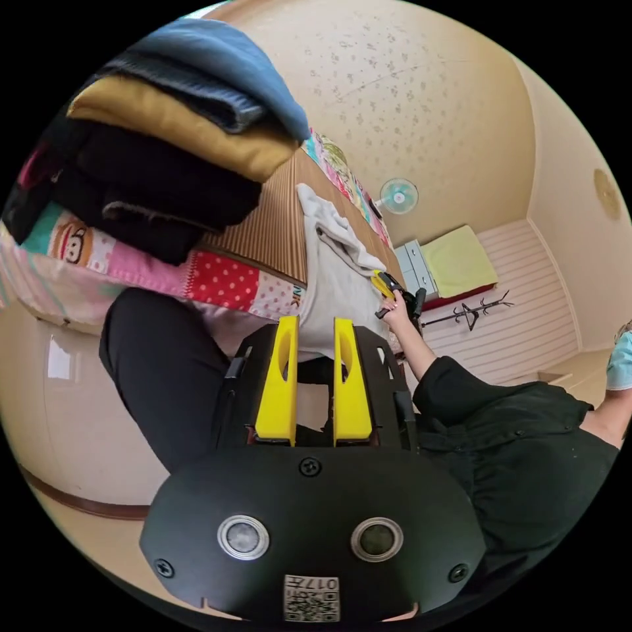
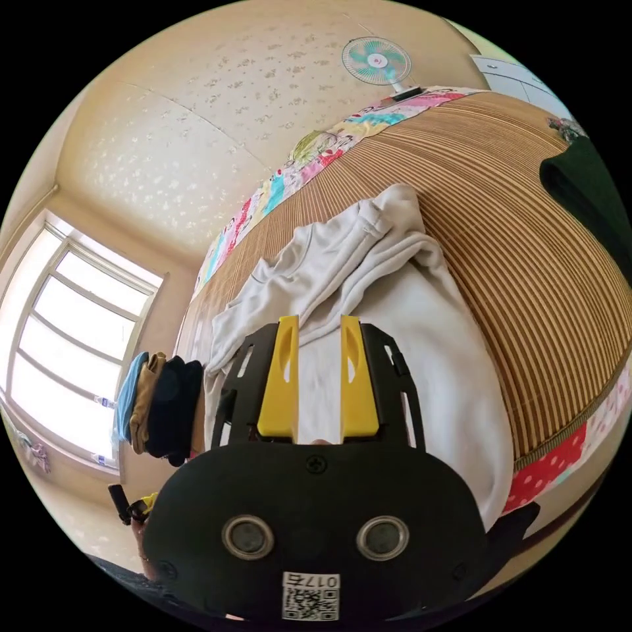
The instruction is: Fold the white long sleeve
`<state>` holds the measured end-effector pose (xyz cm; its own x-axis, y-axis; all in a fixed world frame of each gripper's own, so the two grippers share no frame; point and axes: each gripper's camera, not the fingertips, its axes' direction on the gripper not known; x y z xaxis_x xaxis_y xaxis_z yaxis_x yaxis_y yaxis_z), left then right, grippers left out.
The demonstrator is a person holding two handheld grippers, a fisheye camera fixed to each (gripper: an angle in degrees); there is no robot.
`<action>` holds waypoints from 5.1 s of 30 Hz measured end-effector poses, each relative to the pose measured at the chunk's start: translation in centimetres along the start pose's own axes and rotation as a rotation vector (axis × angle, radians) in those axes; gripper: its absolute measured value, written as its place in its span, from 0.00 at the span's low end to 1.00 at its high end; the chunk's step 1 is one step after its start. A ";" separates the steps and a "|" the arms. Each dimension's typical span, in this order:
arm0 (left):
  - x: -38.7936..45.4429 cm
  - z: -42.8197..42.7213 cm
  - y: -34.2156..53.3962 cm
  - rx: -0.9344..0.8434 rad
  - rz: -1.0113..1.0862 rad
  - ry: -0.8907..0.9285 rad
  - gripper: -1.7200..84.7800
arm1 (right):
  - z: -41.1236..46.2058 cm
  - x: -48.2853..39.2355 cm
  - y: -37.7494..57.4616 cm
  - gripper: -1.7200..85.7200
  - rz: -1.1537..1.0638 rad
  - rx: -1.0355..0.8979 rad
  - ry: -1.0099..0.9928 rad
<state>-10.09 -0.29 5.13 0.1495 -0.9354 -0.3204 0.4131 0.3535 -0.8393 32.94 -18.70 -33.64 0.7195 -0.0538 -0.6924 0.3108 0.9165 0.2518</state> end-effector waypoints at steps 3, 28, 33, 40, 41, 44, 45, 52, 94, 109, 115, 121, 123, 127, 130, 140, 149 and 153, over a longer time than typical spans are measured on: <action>2.7 3.4 -2.7 -0.066 0.074 0.018 0.12 | -1.6 3.8 -2.7 0.13 0.134 0.070 -0.064; 5.1 20.4 -6.9 -0.358 0.088 -0.193 0.13 | -2.2 1.6 -13.1 0.10 -0.229 0.050 0.390; 5.9 25.3 -7.3 -0.526 0.218 -0.376 0.18 | -4.0 4.8 -11.4 0.12 -0.202 -0.097 0.485; 4.0 32.5 -7.8 -0.670 0.227 -0.308 0.19 | -7.7 9.6 -0.8 0.16 -0.156 -0.525 0.355; 3.6 33.2 -7.9 -0.686 0.232 -0.303 0.19 | -8.5 10.6 1.0 0.16 -0.127 -0.536 0.342; 2.1 36.9 -8.0 -0.761 0.287 -0.354 0.18 | -11.0 12.1 4.0 0.16 -0.063 -0.537 0.323; 1.7 37.7 -8.3 -0.772 0.287 -0.354 0.17 | -11.4 12.3 4.3 0.16 -0.054 -0.543 0.315; -1.3 36.7 -8.9 -0.727 0.237 -0.238 0.07 | -14.8 14.8 5.3 0.17 0.034 -0.568 0.164; -11.0 8.0 -10.3 -0.049 -0.138 0.992 0.06 | -25.0 28.9 14.0 0.06 0.208 0.113 -1.060; -1.4 14.2 -21.6 0.045 0.109 0.011 0.18 | -13.9 13.5 3.8 0.18 -0.009 0.055 -0.189; -3.9 18.8 -17.7 -0.100 -0.005 -0.361 0.17 | -7.5 9.3 7.7 0.20 -0.124 -0.174 0.401; -4.5 17.1 -14.7 0.029 -0.125 -0.117 0.18 | -7.6 -0.8 7.0 0.14 -0.207 -0.067 0.570; -6.0 17.7 -14.0 0.047 -0.236 -0.051 0.16 | -7.5 -3.6 7.2 0.13 -0.252 -0.034 0.515; -6.8 18.5 -14.5 0.051 -0.364 0.170 0.11 | -8.7 -5.4 7.3 0.13 -0.181 -0.006 0.255; -0.5 17.5 -17.6 0.103 -0.149 0.168 0.09 | -10.7 -4.0 7.5 0.13 -0.128 0.004 0.218; 24.6 31.7 -19.1 -0.155 0.439 0.243 0.06 | -20.0 8.8 12.1 0.13 0.103 0.019 0.276; 23.8 37.5 -9.6 -0.311 0.428 0.260 0.15 | -22.5 17.0 13.6 0.21 0.158 0.007 -0.007; 17.5 32.3 -10.5 -0.091 0.234 0.060 0.19 | -20.4 17.3 11.0 0.26 0.093 -0.028 -0.221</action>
<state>17.24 -20.65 22.56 0.1767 -0.8267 -0.5341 0.2907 0.5623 -0.7742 36.15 -1.49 -56.64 0.8638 -0.0514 -0.5012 0.2216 0.9322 0.2863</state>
